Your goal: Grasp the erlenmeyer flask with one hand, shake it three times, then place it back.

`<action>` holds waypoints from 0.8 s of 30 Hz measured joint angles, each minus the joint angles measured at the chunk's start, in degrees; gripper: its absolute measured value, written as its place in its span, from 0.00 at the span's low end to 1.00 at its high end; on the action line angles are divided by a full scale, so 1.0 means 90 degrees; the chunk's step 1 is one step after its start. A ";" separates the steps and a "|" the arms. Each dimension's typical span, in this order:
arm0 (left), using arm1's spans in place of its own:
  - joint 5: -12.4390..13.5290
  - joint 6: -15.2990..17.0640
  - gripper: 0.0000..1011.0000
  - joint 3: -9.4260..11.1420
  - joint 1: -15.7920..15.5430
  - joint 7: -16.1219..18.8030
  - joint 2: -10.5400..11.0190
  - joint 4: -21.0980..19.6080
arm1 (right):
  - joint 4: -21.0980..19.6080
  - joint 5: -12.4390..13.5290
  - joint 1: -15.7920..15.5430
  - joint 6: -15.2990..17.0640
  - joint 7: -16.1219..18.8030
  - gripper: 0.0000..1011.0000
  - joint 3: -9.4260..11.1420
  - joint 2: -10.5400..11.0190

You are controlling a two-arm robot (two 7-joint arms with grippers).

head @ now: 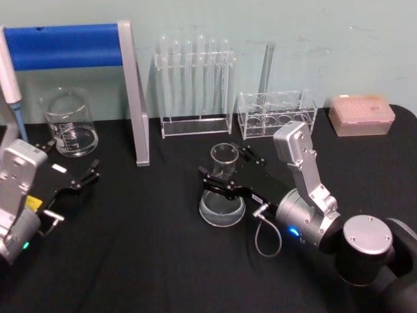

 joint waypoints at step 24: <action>0.0000 0.0000 0.99 0.0000 0.0000 0.0000 0.0000 0.0000 | 0.0000 0.0018 0.0000 0.0001 -0.0006 0.45 -0.0010 0.0009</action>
